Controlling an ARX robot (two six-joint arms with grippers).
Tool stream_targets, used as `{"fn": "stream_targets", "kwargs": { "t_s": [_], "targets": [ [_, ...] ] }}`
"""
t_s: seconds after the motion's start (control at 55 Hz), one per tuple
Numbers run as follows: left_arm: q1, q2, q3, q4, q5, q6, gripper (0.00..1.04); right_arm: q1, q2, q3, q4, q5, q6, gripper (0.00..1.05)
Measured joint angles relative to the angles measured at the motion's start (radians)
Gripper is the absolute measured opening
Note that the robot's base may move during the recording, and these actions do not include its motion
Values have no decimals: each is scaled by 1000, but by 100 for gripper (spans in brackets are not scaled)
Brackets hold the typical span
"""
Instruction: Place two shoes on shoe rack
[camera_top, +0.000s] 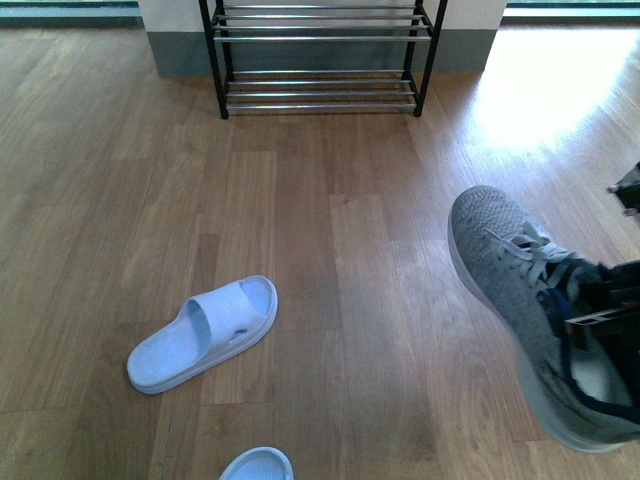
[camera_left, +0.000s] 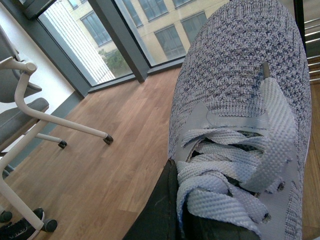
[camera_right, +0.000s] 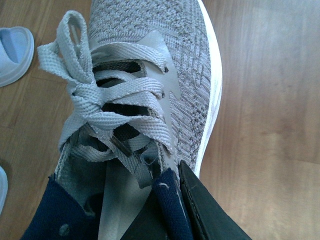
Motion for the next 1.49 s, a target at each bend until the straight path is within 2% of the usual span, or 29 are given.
{"fn": "stream_targets", "kwargs": {
  "t_s": [0.109,0.2,0.309,0.619,0.801,1.019,1.492],
  "targets": [
    [0,0,0,0,0,0,2,14,-275,-83,-141,11,-68,1],
    [0,0,0,0,0,0,2,61,-562,-130,-298,42,-93,1],
    [0,0,0,0,0,0,2,114,-738,-166,-337,84,-100,1],
    [0,0,0,0,0,0,2,278,-942,-272,-294,205,-37,1],
    [0,0,0,0,0,0,2,296,-1020,-281,-285,225,16,1],
    [0,0,0,0,0,0,2,291,-1122,-303,-289,274,11,1],
    [0,0,0,0,-6,0,2,291,-1124,-307,-288,263,8,1]
  ]
}}
